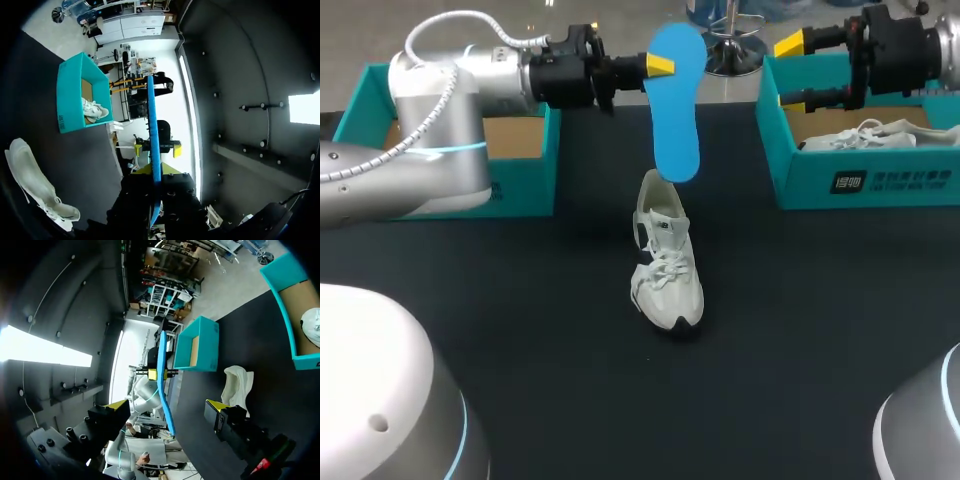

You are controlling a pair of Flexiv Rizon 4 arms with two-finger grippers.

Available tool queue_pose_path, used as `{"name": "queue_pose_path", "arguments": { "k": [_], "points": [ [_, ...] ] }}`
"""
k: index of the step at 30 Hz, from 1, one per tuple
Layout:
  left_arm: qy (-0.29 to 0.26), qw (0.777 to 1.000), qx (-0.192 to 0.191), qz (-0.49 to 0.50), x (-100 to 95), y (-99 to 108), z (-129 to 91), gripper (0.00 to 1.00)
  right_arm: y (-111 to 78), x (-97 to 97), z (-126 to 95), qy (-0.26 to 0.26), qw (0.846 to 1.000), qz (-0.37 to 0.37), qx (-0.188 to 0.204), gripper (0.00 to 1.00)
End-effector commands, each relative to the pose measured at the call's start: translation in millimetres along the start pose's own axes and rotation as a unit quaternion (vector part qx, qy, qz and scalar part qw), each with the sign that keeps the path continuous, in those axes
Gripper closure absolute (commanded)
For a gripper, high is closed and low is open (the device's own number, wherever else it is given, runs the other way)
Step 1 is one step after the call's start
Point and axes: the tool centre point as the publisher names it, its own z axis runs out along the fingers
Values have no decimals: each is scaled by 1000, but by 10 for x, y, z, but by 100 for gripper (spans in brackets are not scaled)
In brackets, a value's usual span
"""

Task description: Take the shoe out of the shoebox, open the shoe tongue, remove and reinsert the insole, then place the shoe into the shoebox

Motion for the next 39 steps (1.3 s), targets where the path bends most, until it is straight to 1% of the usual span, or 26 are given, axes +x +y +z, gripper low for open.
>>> {"name": "queue_pose_path", "arguments": {
  "k": [1,3,4,8,12,14,15,16,17,18,32,33,34,35,36,37,38,39],
  "points": [
    [17,995,14,94,-5,4,-12,100,-8,9,9,-2,1000,1,-2,0],
    [16,982,21,186,-22,-15,-23,100,-8,9,9,-2,1000,1,-2,0],
    [23,974,18,224,-30,-26,-23,100,-8,9,9,-2,1000,1,-2,0],
    [38,949,14,314,31,-108,-15,100,-8,9,9,-2,1000,1,-2,0],
    [34,911,6,411,124,-194,18,100,-8,9,9,-2,1000,1,-2,0],
    [27,896,10,442,133,-218,34,100,-8,9,9,-2,1000,1,-2,0],
    [10,878,12,478,119,-233,49,100,-8,9,9,-2,1000,1,-2,0],
    [12,873,12,488,114,-232,53,100,-8,9,9,-2,1000,1,-2,0],
    [5,859,30,511,105,-222,62,100,-8,9,9,-2,1000,1,-2,0],
    [9,861,38,507,100,-220,65,100,-8,9,9,-2,1000,1,-2,0],
    [9,861,38,507,100,-220,65,100,-8,9,9,-2,1000,1,-2,0],
    [4,815,22,578,123,-203,72,100,-8,9,9,-2,1000,1,-2,0],
    [6,798,17,602,136,-198,73,100,-8,9,9,-2,1000,1,-2,0],
    [-2,761,1,648,159,-183,85,100,-8,9,9,-2,1000,1,-2,0],
    [3,719,0,695,168,-181,91,100,-8,9,9,-2,1000,1,-2,0],
    [9,713,-1,701,181,-178,92,100,-8,9,9,-2,1000,1,-2,0],
    [10,697,-6,717,192,-182,91,100,-8,9,9,-2,1000,1,-2,0],
    [16,666,-12,745,200,-179,93,100,-8,9,9,-2,1000,1,-2,0]
  ]
}}
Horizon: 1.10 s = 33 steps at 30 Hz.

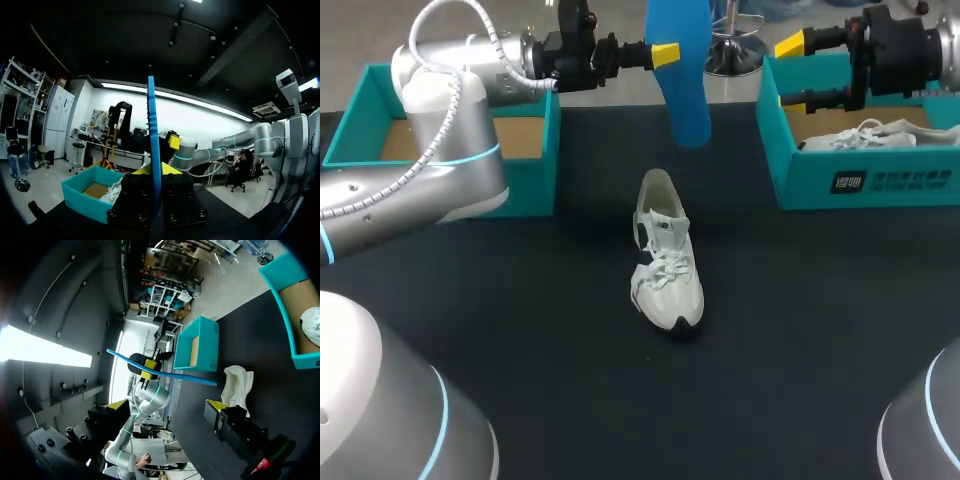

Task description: Take the shoe out of the shoebox, open the shoe tongue, remove and reinsert the insole, then place the shoe into the shoebox

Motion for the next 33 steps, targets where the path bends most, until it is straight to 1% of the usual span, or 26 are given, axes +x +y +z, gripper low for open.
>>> {"name": "queue_pose_path", "arguments": {
  "k": [1,2,3,5,7,8,9,10,12,13,14,15,16,31,32,33],
  "points": [
    [42,964,-28,261,34,-39,-8,100,5,2,13,-1,1000,0,0,0],
    [41,963,-28,263,36,-39,-8,100,5,2,13,-1,1000,0,0,0],
    [45,957,-29,284,35,-46,-7,100,5,2,13,-1,1000,0,0,0],
    [56,937,-38,342,48,-35,-8,100,5,2,13,-1,1000,0,0,0],
    [63,912,-52,402,40,-6,-16,100,5,2,13,-1,1000,0,0,0],
    [73,887,-72,450,31,23,-25,100,5,2,13,-1,1000,0,0,0],
    [76,862,-77,496,25,45,-36,100,5,2,13,-1,1000,0,0,0],
    [84,837,-74,535,22,52,-45,100,5,2,13,-1,1000,0,0,0],
    [100,765,-96,629,9,70,-63,100,5,2,13,-1,1000,0,0,0],
    [107,740,-101,656,2,79,-70,100,5,2,13,-1,1000,0,0,0],
    [101,712,-109,687,-15,78,-72,100,5,2,13,-1,1000,0,0,0],
    [113,680,-116,715,-32,80,-72,100,5,2,13,-1,1000,0,0,0],
    [112,660,-120,733,-39,80,-73,100,5,2,13,-1,1000,0,0,0],
    [112,660,-120,733,-39,80,-73,100,5,2,13,-1,1000,0,0,0],
    [93,656,-109,741,-36,93,-73,100,5,2,13,-1,1000,0,0,0],
    [88,654,-95,745,-39,104,-76,100,5,2,13,-1,1000,0,0,0]
  ]
}}
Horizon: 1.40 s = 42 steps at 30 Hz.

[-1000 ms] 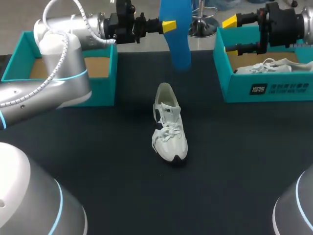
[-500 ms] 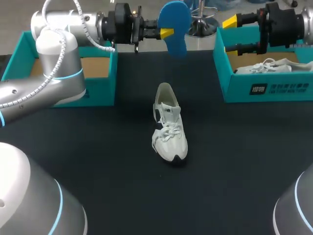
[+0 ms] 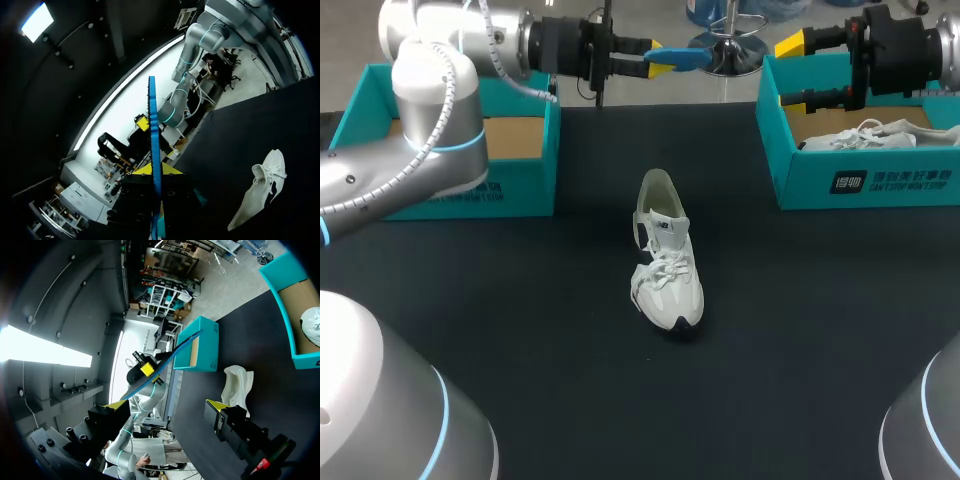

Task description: Take the shoe out of the shoebox, open the shoe tongue, remove and reinsert the insole, then place the shoe into the shoebox

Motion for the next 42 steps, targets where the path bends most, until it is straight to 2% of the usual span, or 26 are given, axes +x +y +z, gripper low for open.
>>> {"name": "queue_pose_path", "arguments": {
  "k": [1,4,11,18,25,31,40,42],
  "points": [
    [10,946,-37,322,28,-1,-11,100,5,1,15,-1,1000,0,0,0],
    [-8,930,-25,366,63,-2,-7,100,5,1,15,-1,1000,0,0,0],
    [1,894,-39,447,104,34,23,100,5,1,15,-1,1000,0,0,0],
    [-8,906,-32,421,135,32,59,100,5,1,15,-1,1000,0,0,0],
    [-19,916,-34,400,146,49,116,100,44,-1,239,-3,1000,13,16,0],
    [-30,923,-33,382,151,45,169,100,40,22,379,-9,1000,6,11,0],
    [-36,926,-39,373,136,51,274,100,25,52,610,1,1000,4,20,0],
    [-38,919,-47,388,128,44,303,100,35,56,662,4,1000,4,24,0]
  ]
}}
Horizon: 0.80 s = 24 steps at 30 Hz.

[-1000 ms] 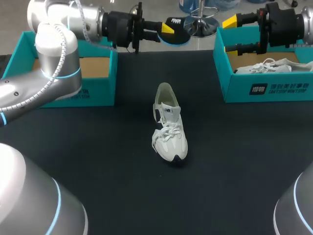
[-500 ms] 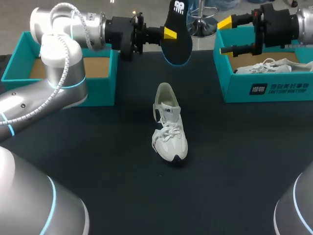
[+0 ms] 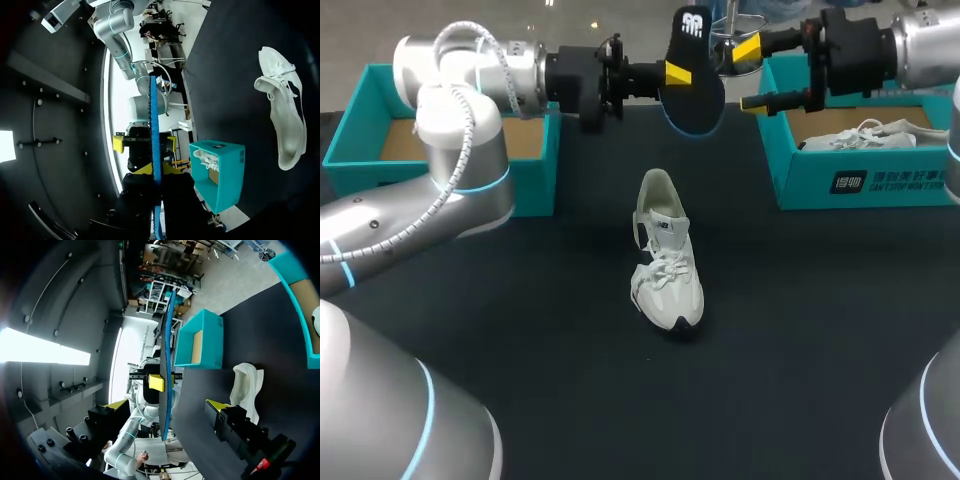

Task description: Take the shoe out of the shoebox, open the shoe tongue, remove and reinsert the insole, then place the shoe into the shoebox

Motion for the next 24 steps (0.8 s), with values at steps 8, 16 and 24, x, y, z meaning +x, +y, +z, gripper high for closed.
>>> {"name": "queue_pose_path", "arguments": {
  "k": [8,16,24],
  "points": [
    [-11,1000,-7,13,-14,-28,169,100,90,-26,219,3,1000,1,13,27],
    [-19,1000,-8,2,-19,-30,169,100,78,-20,253,7,1000,2,14,60],
    [-30,1000,-8,-2,-58,-31,202,100,64,-45,318,17,1000,4,15,100]
  ]
}}
